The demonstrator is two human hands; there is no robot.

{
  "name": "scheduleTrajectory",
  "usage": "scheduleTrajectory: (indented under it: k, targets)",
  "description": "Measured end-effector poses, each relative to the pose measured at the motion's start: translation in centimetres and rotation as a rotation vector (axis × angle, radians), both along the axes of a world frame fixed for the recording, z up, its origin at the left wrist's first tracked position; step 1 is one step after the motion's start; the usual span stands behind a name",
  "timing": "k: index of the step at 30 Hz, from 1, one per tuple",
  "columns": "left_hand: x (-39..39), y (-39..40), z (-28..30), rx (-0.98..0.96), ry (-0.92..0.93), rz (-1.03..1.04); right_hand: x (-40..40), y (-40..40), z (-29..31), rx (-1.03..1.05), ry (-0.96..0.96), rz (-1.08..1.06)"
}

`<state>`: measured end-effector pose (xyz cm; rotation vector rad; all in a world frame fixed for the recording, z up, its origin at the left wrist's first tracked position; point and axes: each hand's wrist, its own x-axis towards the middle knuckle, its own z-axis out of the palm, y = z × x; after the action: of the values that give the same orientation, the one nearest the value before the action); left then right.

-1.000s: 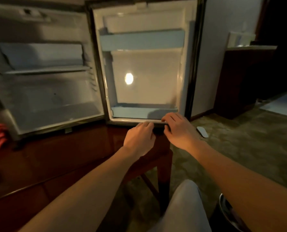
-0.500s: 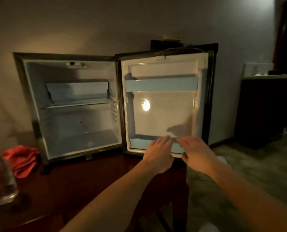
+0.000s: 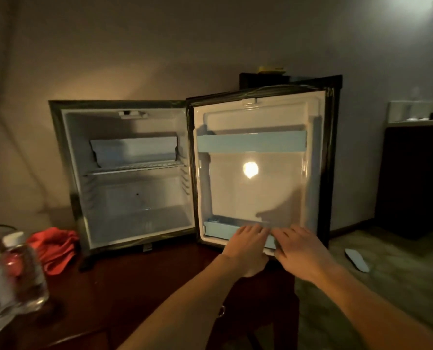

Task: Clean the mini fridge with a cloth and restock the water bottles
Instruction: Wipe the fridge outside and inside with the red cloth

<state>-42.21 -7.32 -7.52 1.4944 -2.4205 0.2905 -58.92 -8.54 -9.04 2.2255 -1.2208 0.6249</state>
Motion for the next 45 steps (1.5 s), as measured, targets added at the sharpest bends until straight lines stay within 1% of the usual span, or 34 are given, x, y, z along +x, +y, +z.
scheduleTrajectory:
  k: [3, 8, 12, 16, 19, 22, 27, 30, 32, 35, 39, 43, 45]
  targets:
    - [0.4, 0.6, -0.9, -0.045, 0.017, -0.035, 1.2, 1.4, 0.3, -0.033, 0.030, -0.012]
    - [3.4, 1.9, -1.3, -0.053, 0.017, -0.096, 3.7, 3.5, 1.4, -0.090, 0.090, 0.038]
    - [6.6, 4.3, -0.1, -0.065, 0.026, -0.110, 7.4, 5.7, 2.4, -0.083, 0.064, 0.107]
    - [11.5, 7.2, 0.3, -0.010, 0.052, -0.070, 13.0, 9.4, 3.0, -0.111, 0.033, 0.217]
    - [15.9, 9.4, 0.2, 0.035, 0.022, -0.007, 17.8, 11.8, 2.3, -0.083, 0.056, 0.374]
    - [20.8, 12.3, 0.5, 0.038, 0.036, 0.095, 22.6, 13.4, 2.0, -0.047, 0.060, 0.495]
    - [28.7, 17.8, 0.7, 0.020, 0.080, 0.302, 30.2, 16.2, 1.4, 0.046, 0.060, 0.661]
    - [31.7, 20.4, 0.4, 0.044, 0.089, 0.426, 33.4, 17.4, 0.8, 0.038, 0.066, 0.736]
    - [33.6, 21.6, 0.1, 0.044, 0.148, 0.506, 35.1, 17.7, 0.6, 0.057, 0.068, 0.765]
    - [35.4, 22.4, -0.6, 0.016, 0.216, 0.623, 36.3, 16.9, 0.2, 0.125, 0.062, 0.828]
    - [35.5, 22.3, -1.5, -0.009, 0.258, 0.673, 37.5, 15.5, 0.0, 0.142, 0.105, 0.913]
    - [34.9, 22.0, -2.1, -0.030, 0.255, 0.686, 38.0, 14.7, -0.2, 0.206, 0.117, 0.911]
    - [34.8, 21.8, -2.2, -0.073, 0.256, 0.682, 37.9, 14.2, -0.4, 0.186, 0.101, 0.856]
